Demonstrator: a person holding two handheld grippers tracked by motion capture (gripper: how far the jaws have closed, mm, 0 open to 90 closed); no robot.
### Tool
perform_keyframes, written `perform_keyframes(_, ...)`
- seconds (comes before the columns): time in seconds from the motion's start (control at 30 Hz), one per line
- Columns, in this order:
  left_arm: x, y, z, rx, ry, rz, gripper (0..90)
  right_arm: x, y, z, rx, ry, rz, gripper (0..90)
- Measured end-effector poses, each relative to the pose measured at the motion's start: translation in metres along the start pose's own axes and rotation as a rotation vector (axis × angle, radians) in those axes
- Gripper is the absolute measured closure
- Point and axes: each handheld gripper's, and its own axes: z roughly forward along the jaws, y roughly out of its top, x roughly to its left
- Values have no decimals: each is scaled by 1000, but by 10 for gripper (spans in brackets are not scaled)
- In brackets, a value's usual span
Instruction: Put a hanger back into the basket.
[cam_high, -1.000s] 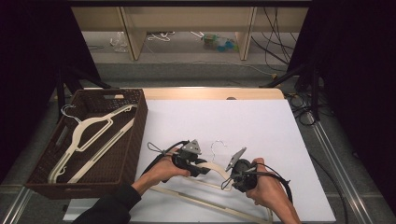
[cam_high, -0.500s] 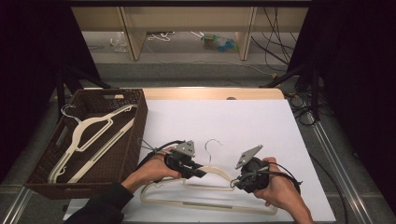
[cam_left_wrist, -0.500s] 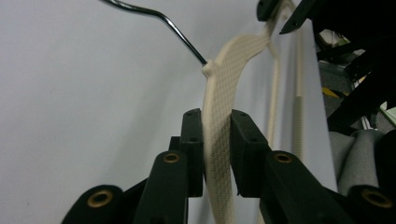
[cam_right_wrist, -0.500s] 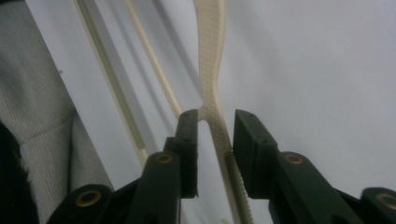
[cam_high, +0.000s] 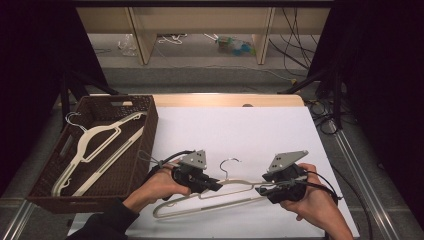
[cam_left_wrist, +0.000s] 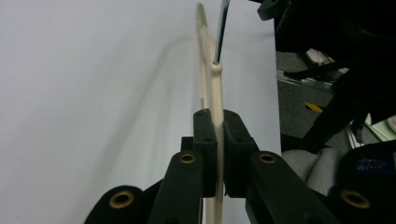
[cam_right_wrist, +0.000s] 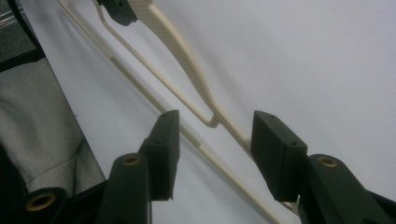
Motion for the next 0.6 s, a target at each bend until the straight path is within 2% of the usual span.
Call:
perform_keyframes(0.03,-1,1,0,-1,8,1,861,-1,-1,2,-22,-25,1,505)
perform_keyframes(0.07,-1,2,-1,1,12,-2,861,-2,-1,1,-24,-12,-9,501)
perform_keyframes(0.13,-1,2,-3,1,26,-11,861,-4,-2,1,-31,-19,-2,486)
perform_keyframes(0.17,-1,3,-4,-4,19,-9,861,-4,-3,2,-42,-21,0,480)
perform_keyframes(0.27,1,4,-9,-5,49,-23,861,-5,-6,3,-53,-32,24,443)
perform_keyframes(0.37,3,6,-16,-19,81,-32,861,-6,-11,5,-92,-55,32,415)
perform_keyframes(0.47,4,8,-27,-39,123,-53,861,-5,-19,8,-87,-51,45,408)
perform_keyframes(0.6,8,13,-47,-22,186,-68,861,-1,-34,15,-69,-48,95,405)
